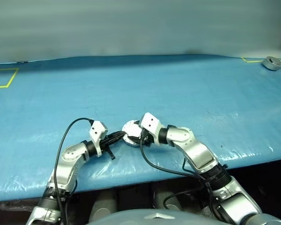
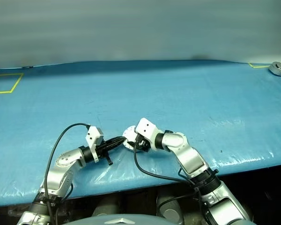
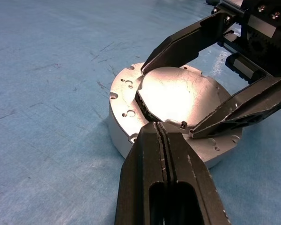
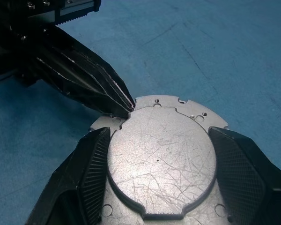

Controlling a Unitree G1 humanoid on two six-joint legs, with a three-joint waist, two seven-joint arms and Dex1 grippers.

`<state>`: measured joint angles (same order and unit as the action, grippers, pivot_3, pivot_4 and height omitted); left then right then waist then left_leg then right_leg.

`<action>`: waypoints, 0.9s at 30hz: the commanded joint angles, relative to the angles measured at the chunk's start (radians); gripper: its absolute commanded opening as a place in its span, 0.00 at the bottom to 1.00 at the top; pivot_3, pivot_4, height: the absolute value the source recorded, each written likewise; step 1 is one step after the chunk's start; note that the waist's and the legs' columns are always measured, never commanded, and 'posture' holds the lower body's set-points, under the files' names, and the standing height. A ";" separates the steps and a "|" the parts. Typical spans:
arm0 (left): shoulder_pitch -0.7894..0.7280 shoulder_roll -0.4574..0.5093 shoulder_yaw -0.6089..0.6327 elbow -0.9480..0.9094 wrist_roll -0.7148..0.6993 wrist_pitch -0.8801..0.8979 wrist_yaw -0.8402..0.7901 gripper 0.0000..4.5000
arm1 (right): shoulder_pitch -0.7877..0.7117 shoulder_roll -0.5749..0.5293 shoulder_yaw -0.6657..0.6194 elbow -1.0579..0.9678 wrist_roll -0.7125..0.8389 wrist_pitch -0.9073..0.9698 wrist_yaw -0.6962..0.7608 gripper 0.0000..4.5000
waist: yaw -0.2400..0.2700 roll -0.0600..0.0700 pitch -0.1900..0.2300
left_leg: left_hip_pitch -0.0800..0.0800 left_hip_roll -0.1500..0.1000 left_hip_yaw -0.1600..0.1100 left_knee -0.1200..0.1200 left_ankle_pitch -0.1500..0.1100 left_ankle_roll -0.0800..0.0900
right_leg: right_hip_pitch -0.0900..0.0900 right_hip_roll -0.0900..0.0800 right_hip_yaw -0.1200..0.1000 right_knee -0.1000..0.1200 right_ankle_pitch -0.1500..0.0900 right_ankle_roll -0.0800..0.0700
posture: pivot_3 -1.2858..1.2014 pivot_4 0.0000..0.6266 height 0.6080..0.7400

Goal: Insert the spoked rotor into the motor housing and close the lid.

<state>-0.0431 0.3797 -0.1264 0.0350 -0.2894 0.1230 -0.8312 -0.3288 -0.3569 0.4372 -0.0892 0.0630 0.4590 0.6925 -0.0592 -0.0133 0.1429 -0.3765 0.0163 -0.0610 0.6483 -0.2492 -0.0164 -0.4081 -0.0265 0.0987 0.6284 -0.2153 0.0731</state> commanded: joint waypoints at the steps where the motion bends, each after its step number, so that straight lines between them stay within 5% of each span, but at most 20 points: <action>1: 0.008 0.002 -0.030 0.016 0.028 -0.005 -0.013 0.01 | 0.053 -0.068 0.001 0.093 -0.058 0.078 -0.014 0.67 | 0.001 0.001 -0.001 | 0.000 0.000 0.000 0.000 0.000 0.000 | 0.000 0.000 0.000 0.000 0.000 0.000 | 0.52 0.24 1.00; 2: 0.010 0.003 -0.030 0.017 0.029 -0.006 -0.014 0.01 | 0.057 -0.071 -0.007 0.084 -0.045 0.079 -0.003 0.67 | 0.003 0.002 -0.001 | 0.000 0.000 0.000 0.000 0.000 0.000 | 0.000 0.000 0.000 0.000 0.000 0.000 | 0.52 0.24 1.00; 3: 0.011 0.003 -0.029 0.017 0.029 -0.008 -0.014 0.00 | 0.059 -0.072 -0.013 0.078 -0.036 0.080 0.004 0.83 | 0.007 0.002 -0.001 | 0.000 0.000 0.000 0.000 0.000 0.000 | 0.000 -0.001 0.000 0.000 0.000 0.000 | 0.52 0.24 1.00; 6: 0.018 0.006 -0.028 0.016 0.030 -0.013 -0.015 0.00 | 0.077 -0.034 -0.095 0.010 0.062 0.091 0.006 1.00 | 0.013 0.001 -0.001 | -0.002 -0.002 0.000 0.000 0.000 0.000 | 0.000 -0.002 0.000 -0.001 0.000 0.000 | 0.52 0.24 1.00; 14: 0.059 -0.008 -0.031 0.014 0.023 -0.031 -0.013 0.00 | 0.093 0.070 -0.401 -0.169 0.447 0.331 -0.005 1.00 | 0.021 0.006 0.002 | -0.018 -0.003 -0.004 -0.003 -0.005 -0.002 | -0.009 0.000 0.000 -0.001 0.001 0.004 | 0.52 0.24 1.00; 27: 0.064 -0.012 -0.025 0.013 0.018 -0.040 -0.015 0.00 | 0.121 0.051 -0.429 -0.177 0.495 0.387 -0.055 1.00 | 0.022 0.010 0.008 | -0.020 -0.006 -0.008 -0.002 -0.010 0.000 | -0.008 -0.002 -0.002 -0.002 -0.004 0.011 | 0.52 0.24 1.00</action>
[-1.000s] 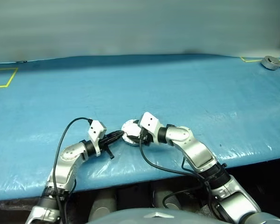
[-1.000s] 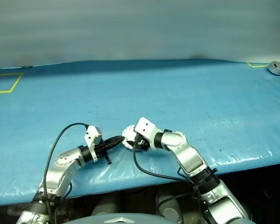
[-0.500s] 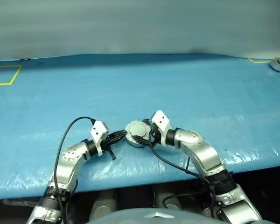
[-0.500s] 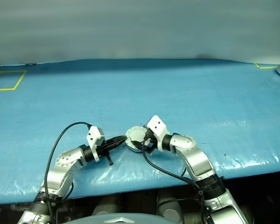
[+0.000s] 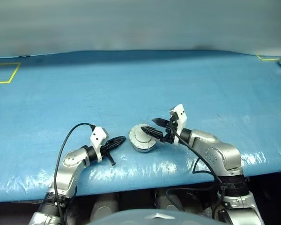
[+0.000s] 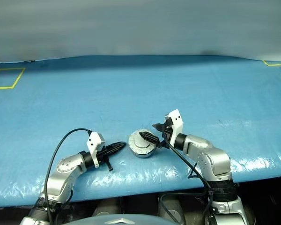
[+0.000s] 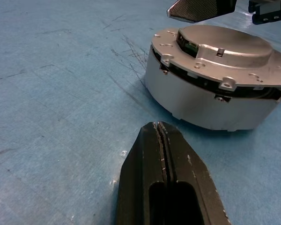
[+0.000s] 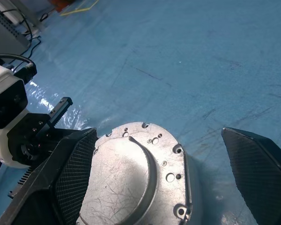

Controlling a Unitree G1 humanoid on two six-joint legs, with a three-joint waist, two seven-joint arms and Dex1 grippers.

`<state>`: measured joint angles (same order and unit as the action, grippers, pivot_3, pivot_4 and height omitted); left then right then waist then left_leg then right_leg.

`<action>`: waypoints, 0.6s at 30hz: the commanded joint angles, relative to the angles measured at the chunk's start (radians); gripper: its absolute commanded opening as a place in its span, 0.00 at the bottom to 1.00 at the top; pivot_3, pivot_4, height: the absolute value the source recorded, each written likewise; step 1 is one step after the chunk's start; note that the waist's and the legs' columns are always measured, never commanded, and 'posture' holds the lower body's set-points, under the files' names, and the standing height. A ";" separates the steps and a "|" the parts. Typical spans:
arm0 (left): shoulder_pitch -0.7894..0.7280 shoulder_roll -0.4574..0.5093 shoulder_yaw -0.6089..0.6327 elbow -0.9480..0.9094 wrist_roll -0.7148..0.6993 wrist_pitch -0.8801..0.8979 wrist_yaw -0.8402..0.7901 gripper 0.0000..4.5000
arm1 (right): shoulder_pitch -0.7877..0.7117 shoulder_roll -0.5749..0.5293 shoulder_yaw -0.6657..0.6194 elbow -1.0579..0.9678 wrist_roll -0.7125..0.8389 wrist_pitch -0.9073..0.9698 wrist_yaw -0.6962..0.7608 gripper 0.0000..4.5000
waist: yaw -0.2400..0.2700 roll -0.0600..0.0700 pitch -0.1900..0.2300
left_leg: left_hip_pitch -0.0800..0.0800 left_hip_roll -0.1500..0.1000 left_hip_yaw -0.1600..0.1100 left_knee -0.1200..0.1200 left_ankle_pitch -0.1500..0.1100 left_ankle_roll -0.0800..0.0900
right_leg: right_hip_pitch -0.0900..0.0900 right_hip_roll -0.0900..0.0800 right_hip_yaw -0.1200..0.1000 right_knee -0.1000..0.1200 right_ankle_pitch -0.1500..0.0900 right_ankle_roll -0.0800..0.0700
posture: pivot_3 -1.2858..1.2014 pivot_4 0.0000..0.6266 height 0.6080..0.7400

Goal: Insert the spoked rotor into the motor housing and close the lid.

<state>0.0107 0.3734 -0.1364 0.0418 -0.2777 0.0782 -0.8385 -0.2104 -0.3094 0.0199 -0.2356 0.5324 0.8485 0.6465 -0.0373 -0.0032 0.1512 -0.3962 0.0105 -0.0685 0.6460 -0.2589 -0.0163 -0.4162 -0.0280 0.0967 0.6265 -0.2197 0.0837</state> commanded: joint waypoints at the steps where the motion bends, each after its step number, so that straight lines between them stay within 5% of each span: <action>1: 0.010 -0.005 -0.013 0.007 0.006 0.004 -0.008 0.00 | 0.004 0.001 -0.011 -0.031 0.025 -0.004 -0.009 1.00 | 0.000 0.000 0.000 | 0.000 0.000 0.000 0.000 0.000 0.000 | 0.000 0.000 0.000 0.000 0.000 0.000 | 0.52 0.24 1.00; 9: 0.009 -0.005 -0.004 0.010 0.001 0.000 -0.004 0.00 | 0.004 -0.023 0.018 -0.034 -0.027 -0.101 0.003 1.00 | -0.001 0.000 0.000 | 0.000 0.000 0.000 0.001 0.000 0.000 | 0.000 0.000 0.000 0.000 0.000 0.001 | 0.52 0.24 1.00; 13: 0.017 -0.019 0.021 0.005 -0.027 -0.022 -0.007 0.00 | 0.000 -0.072 0.121 0.081 -0.397 -0.644 -0.097 1.00 | -0.001 0.000 0.000 | 0.000 0.000 0.001 0.001 0.000 0.000 | 0.000 0.000 0.000 0.000 0.001 0.002 | 0.52 0.24 1.00; 18: 0.032 -0.016 0.046 -0.006 -0.043 -0.050 -0.019 0.00 | 0.085 -0.010 0.131 0.070 -0.263 -0.647 0.008 1.00 | -0.002 -0.001 0.002 | 0.001 0.001 0.000 0.000 0.000 0.000 | 0.001 0.001 0.000 0.001 0.001 0.000 | 0.52 0.24 1.00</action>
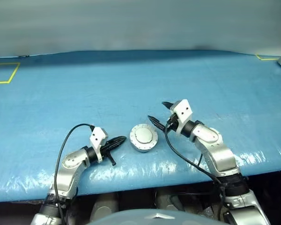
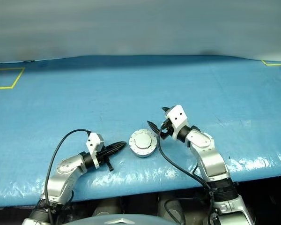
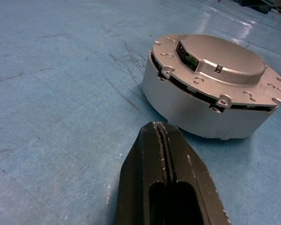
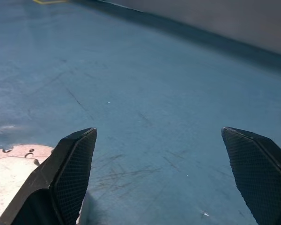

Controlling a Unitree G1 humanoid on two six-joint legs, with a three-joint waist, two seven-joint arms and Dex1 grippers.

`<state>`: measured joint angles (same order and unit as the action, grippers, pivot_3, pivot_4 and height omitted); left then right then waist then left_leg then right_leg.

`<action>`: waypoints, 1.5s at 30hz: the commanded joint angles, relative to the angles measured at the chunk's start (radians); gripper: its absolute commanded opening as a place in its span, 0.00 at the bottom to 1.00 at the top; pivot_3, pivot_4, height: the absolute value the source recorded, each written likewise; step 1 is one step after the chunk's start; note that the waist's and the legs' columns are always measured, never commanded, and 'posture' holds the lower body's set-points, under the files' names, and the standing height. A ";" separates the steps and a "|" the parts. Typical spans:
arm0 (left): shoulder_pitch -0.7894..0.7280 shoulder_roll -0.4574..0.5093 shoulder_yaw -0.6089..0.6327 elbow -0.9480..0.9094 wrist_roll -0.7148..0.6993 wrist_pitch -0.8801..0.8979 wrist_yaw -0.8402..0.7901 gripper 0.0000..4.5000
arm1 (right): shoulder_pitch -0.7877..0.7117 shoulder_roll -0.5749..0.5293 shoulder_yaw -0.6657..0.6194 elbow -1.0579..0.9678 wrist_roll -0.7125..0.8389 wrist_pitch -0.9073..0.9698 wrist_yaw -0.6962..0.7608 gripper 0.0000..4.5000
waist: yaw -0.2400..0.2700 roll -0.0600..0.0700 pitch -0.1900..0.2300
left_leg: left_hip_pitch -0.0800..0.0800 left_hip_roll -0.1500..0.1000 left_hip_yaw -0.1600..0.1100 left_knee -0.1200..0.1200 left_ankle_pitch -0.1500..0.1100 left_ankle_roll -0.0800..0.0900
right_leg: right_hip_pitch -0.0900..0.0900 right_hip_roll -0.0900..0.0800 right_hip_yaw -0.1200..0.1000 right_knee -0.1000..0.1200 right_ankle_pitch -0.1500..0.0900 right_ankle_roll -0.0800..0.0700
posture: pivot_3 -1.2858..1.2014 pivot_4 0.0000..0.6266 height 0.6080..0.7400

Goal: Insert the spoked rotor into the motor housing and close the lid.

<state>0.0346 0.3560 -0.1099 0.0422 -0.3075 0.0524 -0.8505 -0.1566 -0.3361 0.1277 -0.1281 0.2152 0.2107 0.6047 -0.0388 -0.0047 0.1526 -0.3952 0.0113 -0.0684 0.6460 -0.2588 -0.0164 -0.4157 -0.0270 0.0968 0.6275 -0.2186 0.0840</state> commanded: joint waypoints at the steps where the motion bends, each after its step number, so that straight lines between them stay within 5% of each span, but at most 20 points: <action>1: 0.010 0.004 0.025 -0.009 -0.013 -0.029 -0.006 0.00 | 0.047 0.025 0.026 -0.050 0.073 0.007 0.060 1.00 | -0.001 0.001 0.001 | 0.000 0.000 0.000 -0.001 0.000 0.000 | 0.000 0.000 0.000 0.000 0.002 -0.003 | 0.52 0.24 1.00; 7: 0.014 0.014 0.043 -0.006 -0.009 -0.045 -0.006 0.00 | 0.095 0.051 0.047 -0.093 0.119 0.043 0.084 1.00 | 0.000 -0.001 0.004 | 0.000 0.000 0.000 0.002 0.000 0.000 | 0.001 0.000 0.000 0.000 0.000 -0.002 | 0.52 0.24 1.00; 22: 0.003 0.012 0.041 0.021 0.005 -0.069 0.004 0.00 | 0.101 -0.011 0.166 -0.020 -0.102 -0.042 0.046 1.00 | 0.000 -0.001 0.003 | 0.002 0.000 0.000 0.003 0.000 0.000 | 0.002 0.000 0.000 0.001 0.001 -0.002 | 0.52 0.24 1.00; 28: 0.004 0.010 0.041 0.026 0.011 -0.076 0.013 0.00 | 0.101 -0.010 0.169 -0.005 -0.117 -0.065 0.036 0.67 | 0.000 -0.001 0.003 | 0.003 0.000 0.000 0.005 0.001 0.000 | 0.004 0.000 0.000 0.001 0.001 -0.003 | 0.52 0.24 1.00; 36: -0.001 0.010 0.039 0.031 0.012 -0.077 0.010 0.00 | 0.107 0.020 0.147 -0.045 -0.031 0.014 0.047 0.67 | 0.001 -0.001 0.003 | 0.003 0.000 0.000 0.008 0.001 0.000 | 0.005 0.000 0.000 0.002 0.002 -0.003 | 0.52 0.24 1.00; 45: -0.007 0.011 0.040 0.031 0.015 -0.079 0.009 0.00 | 0.092 -0.022 0.185 -0.013 -0.114 0.043 0.049 0.67 | 0.000 -0.001 0.003 | 0.003 0.000 0.001 0.008 0.001 -0.001 | 0.005 0.000 0.000 0.003 0.002 -0.003 | 0.52 0.24 1.00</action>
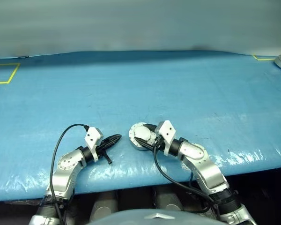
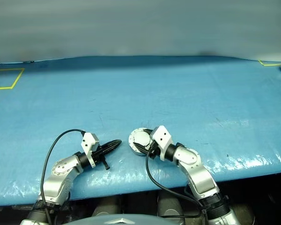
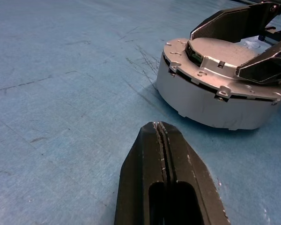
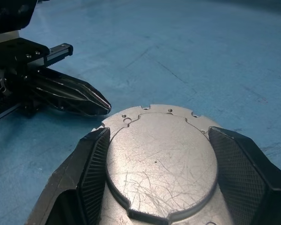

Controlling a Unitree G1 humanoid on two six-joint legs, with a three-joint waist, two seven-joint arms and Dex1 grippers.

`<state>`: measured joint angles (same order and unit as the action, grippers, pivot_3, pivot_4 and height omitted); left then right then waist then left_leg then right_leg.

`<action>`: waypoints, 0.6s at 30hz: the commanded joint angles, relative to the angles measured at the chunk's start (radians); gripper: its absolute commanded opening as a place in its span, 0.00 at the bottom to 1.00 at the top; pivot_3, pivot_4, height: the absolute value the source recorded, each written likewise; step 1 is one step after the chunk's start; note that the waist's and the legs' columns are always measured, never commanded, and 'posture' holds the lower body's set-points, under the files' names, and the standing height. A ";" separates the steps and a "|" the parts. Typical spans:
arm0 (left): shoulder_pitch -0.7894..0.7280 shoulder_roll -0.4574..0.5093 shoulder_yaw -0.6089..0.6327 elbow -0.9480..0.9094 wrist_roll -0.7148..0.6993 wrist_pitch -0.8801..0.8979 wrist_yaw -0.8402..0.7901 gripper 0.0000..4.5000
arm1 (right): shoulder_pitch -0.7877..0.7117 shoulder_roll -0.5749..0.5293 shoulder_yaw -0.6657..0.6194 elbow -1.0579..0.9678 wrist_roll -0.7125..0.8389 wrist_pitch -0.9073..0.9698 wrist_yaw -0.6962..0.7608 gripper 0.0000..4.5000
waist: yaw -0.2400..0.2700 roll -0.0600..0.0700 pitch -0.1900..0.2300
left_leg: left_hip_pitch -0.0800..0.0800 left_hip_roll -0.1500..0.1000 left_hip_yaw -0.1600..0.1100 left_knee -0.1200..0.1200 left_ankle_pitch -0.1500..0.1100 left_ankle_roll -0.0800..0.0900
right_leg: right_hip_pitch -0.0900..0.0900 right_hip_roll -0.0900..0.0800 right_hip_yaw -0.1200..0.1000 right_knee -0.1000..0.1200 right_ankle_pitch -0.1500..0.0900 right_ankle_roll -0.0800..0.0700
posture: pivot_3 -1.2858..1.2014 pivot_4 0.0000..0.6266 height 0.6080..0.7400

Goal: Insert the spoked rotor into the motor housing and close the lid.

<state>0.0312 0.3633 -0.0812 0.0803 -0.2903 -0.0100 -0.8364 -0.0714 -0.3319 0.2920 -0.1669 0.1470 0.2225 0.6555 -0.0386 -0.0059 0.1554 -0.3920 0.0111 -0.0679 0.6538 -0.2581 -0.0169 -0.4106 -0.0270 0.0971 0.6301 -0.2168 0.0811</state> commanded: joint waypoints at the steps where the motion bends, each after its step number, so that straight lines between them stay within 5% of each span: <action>1: -0.002 0.004 0.011 -0.007 -0.002 -0.017 -0.005 0.00 | 0.003 -0.033 0.027 0.033 -0.061 0.039 -0.009 0.67 | 0.000 0.000 -0.001 | 0.000 0.000 0.000 0.000 0.000 0.000 | 0.000 0.000 0.000 0.000 0.000 0.000 | 0.52 0.24 1.00; 18: -0.107 -0.045 -0.023 -0.027 -0.119 0.095 -0.109 0.00 | -0.025 -0.083 0.078 0.079 -0.135 0.115 -0.031 0.67 | 0.000 -0.007 -0.007 | 0.016 0.001 0.002 0.003 0.001 0.001 | 0.016 0.000 0.001 0.000 -0.001 -0.001 | 0.52 0.24 1.00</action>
<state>-0.0594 0.3171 -0.0932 0.0712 -0.4038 0.0825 -0.9230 -0.1258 -0.3824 0.3596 -0.1660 0.0621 0.2648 0.6341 -0.0382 -0.0126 0.1481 -0.3758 0.0121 -0.0661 0.6566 -0.2576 -0.0159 -0.3943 -0.0269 0.0976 0.6305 -0.2175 0.0802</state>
